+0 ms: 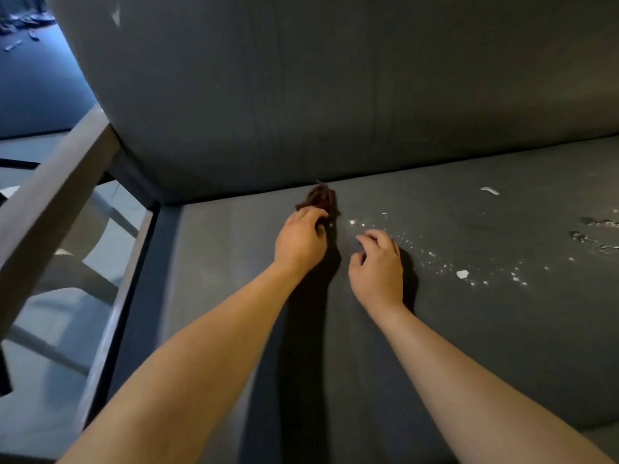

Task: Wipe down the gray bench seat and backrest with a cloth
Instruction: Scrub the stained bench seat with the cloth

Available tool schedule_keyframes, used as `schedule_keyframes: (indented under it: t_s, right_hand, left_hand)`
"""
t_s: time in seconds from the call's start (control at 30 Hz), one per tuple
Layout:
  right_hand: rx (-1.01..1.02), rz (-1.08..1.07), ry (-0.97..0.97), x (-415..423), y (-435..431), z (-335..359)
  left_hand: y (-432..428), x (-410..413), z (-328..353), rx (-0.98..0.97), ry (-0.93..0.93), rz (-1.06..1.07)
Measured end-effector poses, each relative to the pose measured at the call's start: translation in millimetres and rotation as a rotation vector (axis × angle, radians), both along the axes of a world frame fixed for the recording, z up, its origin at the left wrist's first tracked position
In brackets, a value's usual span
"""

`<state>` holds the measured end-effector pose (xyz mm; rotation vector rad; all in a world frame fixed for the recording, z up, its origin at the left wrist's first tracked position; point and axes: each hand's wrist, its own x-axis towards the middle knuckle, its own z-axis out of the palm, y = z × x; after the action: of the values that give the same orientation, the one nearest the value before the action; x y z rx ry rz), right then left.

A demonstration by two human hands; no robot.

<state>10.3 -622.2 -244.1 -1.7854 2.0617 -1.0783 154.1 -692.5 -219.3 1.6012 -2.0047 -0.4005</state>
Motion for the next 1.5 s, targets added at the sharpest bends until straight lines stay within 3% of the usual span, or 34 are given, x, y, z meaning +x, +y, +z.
schedule_keyframes:
  t_s: [0.17, 0.3, 0.4, 0.47, 0.73, 0.83, 0.93, 1.07, 1.33, 1.5]
  right_hand:
    - [0.035, -0.052, -0.102, -1.3, 1.3, 5.6]
    - [0.030, -0.009, -0.047, -0.1, 3.7, 5.3]
    - [0.030, -0.010, -0.066, -0.3, 2.7, 4.8]
    - [0.035, -0.020, -0.078, -0.7, 1.5, 5.0]
    - [0.086, -0.065, -0.130, -4.2, 3.0, 15.9]
    - [0.120, 0.031, -0.020, -16.0, 18.1, 19.6]
    - [0.085, 0.026, 0.217, -31.8, 35.3, 11.0]
    - [0.121, -0.040, 0.188, -30.7, 30.5, 7.5]
    - [0.101, -0.067, 0.118, -32.2, 26.7, 4.6]
    - [0.110, -0.042, 0.122, -31.7, 29.7, 6.8]
  left_hand:
    - [38.2, -11.0, -4.0, -0.037, -0.086, -0.314]
    - [9.1, -3.6, 1.7, -0.041, -0.139, -0.164]
    - [-14.8, 1.3, -0.9, 0.029, -0.050, 0.046]
    - [-21.2, -4.5, -2.2, 0.058, -0.025, 0.073]
    - [18.4, -35.5, -2.9, 0.011, -0.092, -0.259]
    - [23.3, -31.8, -4.9, 0.007, -0.095, -0.327]
    - [5.5, -25.7, -1.8, -0.011, -0.098, -0.220]
    - [-14.5, -33.9, 0.1, 0.102, 0.015, 0.004]
    - [28.3, -76.6, -0.9, -0.050, -0.013, -0.301]
    - [12.1, -55.1, 5.2, -0.062, -0.112, -0.284]
